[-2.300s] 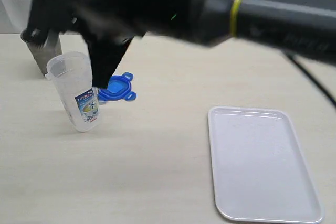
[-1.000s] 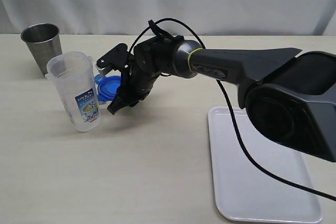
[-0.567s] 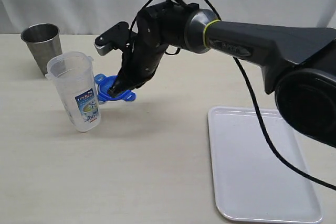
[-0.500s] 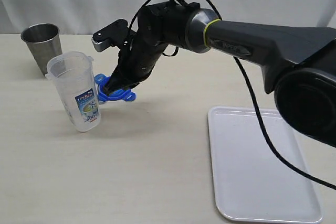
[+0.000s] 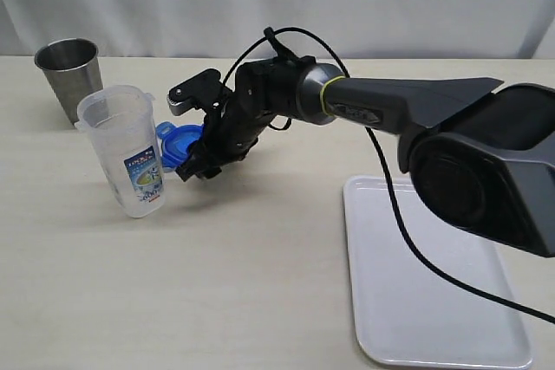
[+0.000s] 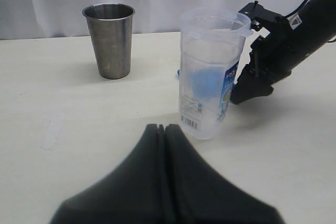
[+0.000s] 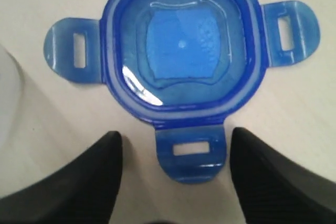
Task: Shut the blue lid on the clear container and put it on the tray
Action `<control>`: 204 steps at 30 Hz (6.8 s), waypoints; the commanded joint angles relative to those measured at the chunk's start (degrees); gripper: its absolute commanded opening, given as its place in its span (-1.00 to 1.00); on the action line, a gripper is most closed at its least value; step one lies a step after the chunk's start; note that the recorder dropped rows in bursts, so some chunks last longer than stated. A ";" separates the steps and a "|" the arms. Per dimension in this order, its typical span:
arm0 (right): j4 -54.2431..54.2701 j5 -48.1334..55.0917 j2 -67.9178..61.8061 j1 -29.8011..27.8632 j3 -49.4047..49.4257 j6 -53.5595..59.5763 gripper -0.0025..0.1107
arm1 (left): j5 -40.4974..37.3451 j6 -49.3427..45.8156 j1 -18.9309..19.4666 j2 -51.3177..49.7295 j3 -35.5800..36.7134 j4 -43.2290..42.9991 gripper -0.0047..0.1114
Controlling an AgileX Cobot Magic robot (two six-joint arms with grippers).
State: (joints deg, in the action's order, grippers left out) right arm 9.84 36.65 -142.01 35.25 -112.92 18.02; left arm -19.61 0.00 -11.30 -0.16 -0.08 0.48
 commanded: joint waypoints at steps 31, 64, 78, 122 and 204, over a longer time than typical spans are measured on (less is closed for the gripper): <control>-46.46 5.55 22.69 8.38 16.04 -18.78 -0.88 | 0.61 0.00 0.27 0.16 0.08 0.13 -0.92; -109.79 21.49 25.92 28.59 22.72 -28.18 -0.88 | 0.61 0.00 0.27 0.16 0.08 0.13 -0.92; -109.79 20.47 20.88 24.87 22.72 -32.19 -0.88 | 0.61 0.00 0.27 0.16 0.08 0.02 -0.92; -109.79 10.99 20.24 28.86 22.72 28.31 -0.88 | 0.61 0.00 0.27 0.16 0.08 0.02 -0.92; -81.78 14.22 20.12 34.83 17.35 43.31 -0.88 | 0.61 0.00 0.27 0.16 0.08 0.12 -0.92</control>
State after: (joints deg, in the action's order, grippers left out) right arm -73.19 51.02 -121.91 70.11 -95.56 59.89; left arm -19.61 0.00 -11.30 -0.16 -0.08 0.48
